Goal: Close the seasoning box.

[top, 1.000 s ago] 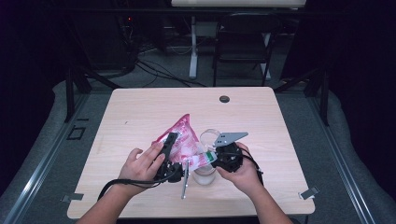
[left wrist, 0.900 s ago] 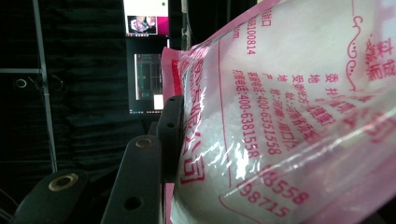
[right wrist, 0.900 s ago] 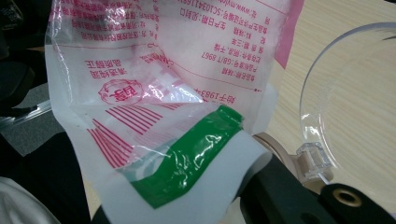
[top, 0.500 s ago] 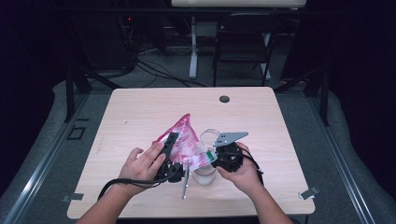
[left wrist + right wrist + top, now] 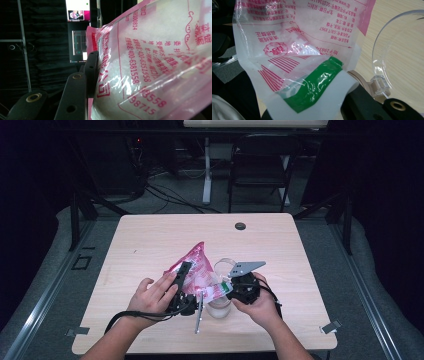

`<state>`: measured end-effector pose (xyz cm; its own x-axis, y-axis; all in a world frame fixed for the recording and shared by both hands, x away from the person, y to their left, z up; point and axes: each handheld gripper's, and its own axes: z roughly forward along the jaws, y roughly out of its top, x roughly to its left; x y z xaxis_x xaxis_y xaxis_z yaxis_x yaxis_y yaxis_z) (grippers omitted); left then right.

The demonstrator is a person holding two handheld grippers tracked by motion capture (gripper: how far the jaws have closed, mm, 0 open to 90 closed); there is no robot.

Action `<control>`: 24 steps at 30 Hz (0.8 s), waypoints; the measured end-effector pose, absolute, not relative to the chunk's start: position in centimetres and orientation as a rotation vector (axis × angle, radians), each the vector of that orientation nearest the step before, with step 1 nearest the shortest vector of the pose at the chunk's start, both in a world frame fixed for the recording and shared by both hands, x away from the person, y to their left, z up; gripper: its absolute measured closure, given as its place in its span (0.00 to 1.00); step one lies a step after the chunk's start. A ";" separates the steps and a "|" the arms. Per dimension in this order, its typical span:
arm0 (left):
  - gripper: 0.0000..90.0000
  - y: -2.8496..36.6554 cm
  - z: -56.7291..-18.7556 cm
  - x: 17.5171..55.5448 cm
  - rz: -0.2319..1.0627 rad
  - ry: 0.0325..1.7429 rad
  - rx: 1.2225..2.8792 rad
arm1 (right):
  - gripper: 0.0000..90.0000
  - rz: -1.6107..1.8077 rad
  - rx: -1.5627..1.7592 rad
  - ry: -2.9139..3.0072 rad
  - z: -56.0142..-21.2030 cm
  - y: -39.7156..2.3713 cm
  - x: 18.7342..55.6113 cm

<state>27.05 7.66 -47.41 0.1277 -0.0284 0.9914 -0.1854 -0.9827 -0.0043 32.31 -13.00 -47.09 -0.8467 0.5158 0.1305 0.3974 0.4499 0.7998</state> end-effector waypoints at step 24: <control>0.71 7.4 -47.4 27.0 1.989 -0.248 2.253 | 1.00 1.355 0.827 2.561 -47.3 -13.1 32.5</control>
<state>26.95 7.41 -47.44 0.1201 -0.0396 0.9920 -0.2056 -0.9785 -0.0142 32.45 -13.06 -47.33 -0.8416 0.5223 0.1373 0.4073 0.4468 0.7965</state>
